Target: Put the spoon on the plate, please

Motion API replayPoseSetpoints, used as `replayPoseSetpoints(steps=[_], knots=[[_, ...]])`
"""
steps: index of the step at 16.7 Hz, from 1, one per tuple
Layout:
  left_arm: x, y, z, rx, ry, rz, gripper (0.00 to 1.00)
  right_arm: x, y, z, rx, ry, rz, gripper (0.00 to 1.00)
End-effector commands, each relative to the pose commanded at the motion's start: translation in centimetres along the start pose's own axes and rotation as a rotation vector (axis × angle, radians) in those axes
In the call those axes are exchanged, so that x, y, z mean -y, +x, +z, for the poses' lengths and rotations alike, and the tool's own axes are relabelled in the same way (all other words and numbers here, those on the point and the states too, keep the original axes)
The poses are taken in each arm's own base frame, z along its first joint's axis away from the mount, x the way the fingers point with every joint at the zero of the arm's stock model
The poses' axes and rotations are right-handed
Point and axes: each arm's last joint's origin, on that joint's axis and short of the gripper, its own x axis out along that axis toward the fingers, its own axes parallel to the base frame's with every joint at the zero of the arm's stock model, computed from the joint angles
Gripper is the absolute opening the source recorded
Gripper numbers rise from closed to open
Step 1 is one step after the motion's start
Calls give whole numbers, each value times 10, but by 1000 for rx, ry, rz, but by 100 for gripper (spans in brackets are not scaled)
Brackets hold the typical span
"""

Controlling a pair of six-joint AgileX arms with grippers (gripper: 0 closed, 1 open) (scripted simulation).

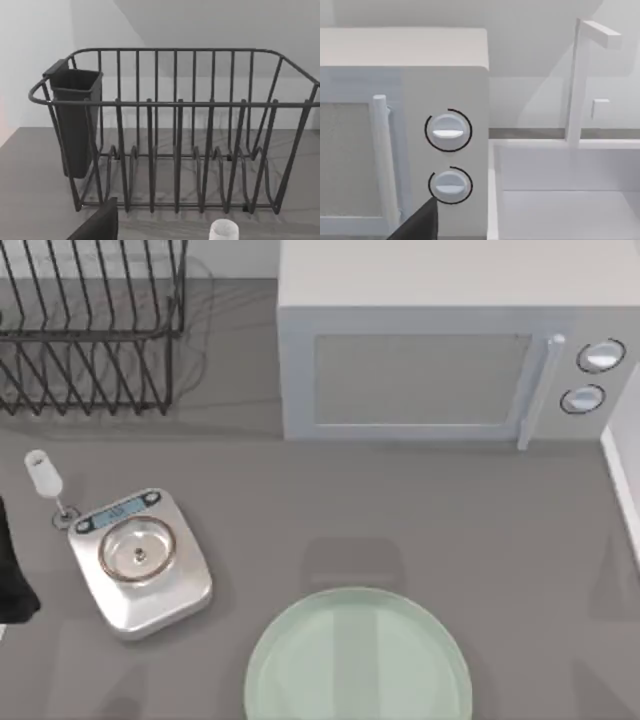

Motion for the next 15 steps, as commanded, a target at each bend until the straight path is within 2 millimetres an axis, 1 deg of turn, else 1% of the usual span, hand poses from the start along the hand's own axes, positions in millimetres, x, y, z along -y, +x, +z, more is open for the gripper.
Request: replayPoseSetpoints(steps=[2,4,7,9,11,15], knots=[[0,0,0,-1,0,0,100,0,0,0,0,0,0,100],[-1,0,5,-36,4,6,100,0,0,0,0,0,0,100],[-2,4,18,-179,16,17,100,0,0,0,0,0,0,100],[-4,10,26,-340,25,23,100,0,0,0,0,0,0,100],[-6,22,32,-547,30,27,100,0,0,0,0,0,0,100],[-12,54,33,-1009,27,24,100,0,0,0,0,0,0,100]])
